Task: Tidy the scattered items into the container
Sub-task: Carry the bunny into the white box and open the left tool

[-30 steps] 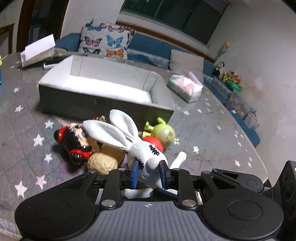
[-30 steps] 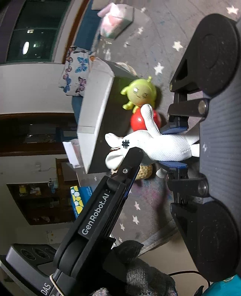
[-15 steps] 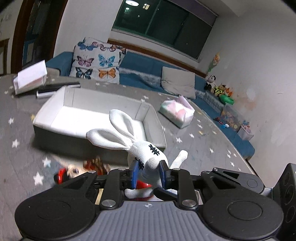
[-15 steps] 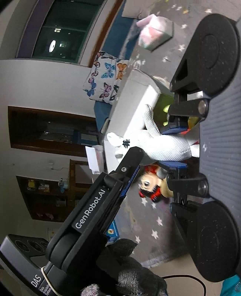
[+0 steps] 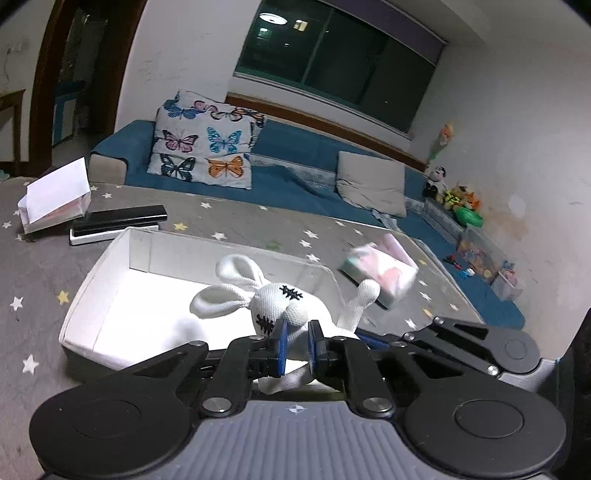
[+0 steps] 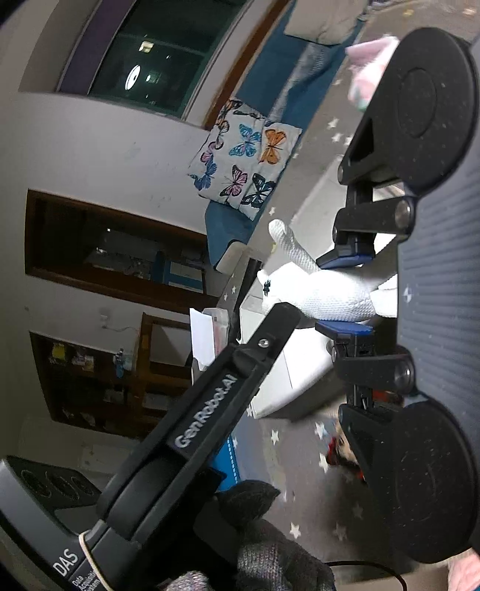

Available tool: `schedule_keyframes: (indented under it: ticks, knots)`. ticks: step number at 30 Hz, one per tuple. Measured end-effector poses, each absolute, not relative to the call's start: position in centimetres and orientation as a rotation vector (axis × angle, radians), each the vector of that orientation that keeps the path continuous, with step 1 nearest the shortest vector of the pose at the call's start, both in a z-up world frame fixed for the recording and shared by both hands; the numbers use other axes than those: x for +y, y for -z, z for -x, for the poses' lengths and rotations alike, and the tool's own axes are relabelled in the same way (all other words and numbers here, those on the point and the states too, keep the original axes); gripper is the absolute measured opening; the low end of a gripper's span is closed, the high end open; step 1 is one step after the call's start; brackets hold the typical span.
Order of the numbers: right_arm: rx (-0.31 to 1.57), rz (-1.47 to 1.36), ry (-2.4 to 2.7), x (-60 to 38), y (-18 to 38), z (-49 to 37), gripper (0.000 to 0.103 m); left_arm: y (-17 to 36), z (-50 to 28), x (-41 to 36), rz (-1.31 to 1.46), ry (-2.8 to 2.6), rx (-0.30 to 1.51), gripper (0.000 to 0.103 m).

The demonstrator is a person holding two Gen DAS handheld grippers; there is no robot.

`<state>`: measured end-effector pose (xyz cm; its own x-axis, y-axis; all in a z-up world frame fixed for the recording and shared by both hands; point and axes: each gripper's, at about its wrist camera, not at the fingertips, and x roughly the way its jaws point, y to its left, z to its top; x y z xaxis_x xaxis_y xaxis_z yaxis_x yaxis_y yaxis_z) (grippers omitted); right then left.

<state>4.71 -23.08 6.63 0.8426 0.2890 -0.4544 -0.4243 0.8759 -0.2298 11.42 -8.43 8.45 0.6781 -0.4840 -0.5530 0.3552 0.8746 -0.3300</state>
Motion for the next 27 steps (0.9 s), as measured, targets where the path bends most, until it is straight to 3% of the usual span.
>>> schedule_keyframes:
  ticks: [27]
  knots:
    - [0.68, 0.485, -0.493, -21.9, 0.7, -19.2, 0.031, -2.5, -20.7, -7.7, 0.251, 0.361, 0.809, 0.013]
